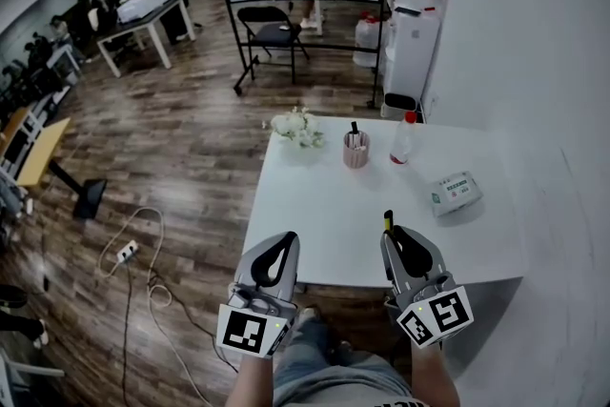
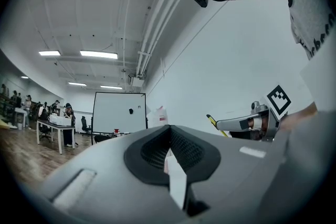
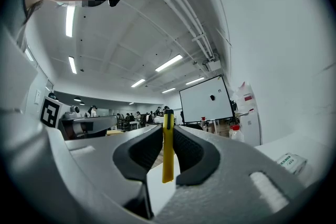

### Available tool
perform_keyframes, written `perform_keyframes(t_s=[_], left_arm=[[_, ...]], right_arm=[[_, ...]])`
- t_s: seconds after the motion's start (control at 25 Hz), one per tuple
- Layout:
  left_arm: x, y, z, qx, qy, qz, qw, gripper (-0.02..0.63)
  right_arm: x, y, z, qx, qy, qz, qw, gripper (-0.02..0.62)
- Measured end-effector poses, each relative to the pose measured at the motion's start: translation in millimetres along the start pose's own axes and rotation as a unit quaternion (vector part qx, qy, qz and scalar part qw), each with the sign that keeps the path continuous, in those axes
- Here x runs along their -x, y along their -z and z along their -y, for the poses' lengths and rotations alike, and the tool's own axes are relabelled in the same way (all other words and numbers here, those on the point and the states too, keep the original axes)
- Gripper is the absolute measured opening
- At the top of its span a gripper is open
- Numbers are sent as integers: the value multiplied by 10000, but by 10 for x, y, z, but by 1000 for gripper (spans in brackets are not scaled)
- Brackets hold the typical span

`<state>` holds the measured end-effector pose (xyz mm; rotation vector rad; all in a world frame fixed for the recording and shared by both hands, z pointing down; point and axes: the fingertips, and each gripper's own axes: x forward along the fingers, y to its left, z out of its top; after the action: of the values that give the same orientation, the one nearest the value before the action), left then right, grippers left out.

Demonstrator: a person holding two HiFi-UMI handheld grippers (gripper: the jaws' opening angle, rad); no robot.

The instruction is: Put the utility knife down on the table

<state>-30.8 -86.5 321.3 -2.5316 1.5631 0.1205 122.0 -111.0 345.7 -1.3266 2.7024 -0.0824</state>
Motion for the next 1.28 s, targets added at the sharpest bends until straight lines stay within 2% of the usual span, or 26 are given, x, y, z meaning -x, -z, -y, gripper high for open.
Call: perform_keyframes(t_s=[0.52, 0.92, 1.28], left_arm=[[-407, 97, -415, -3, 292, 7, 9996, 14], [-732, 228, -733, 28, 498, -75, 9987, 13], [-931, 402, -958, 160, 644, -145, 9977, 12]], right_arm=[[-560, 121, 150, -9, 201, -112, 9997, 64], [-967, 371, 298, -89, 456, -478, 9978, 64], [-1223, 774, 445, -254, 681, -955, 9928, 64]])
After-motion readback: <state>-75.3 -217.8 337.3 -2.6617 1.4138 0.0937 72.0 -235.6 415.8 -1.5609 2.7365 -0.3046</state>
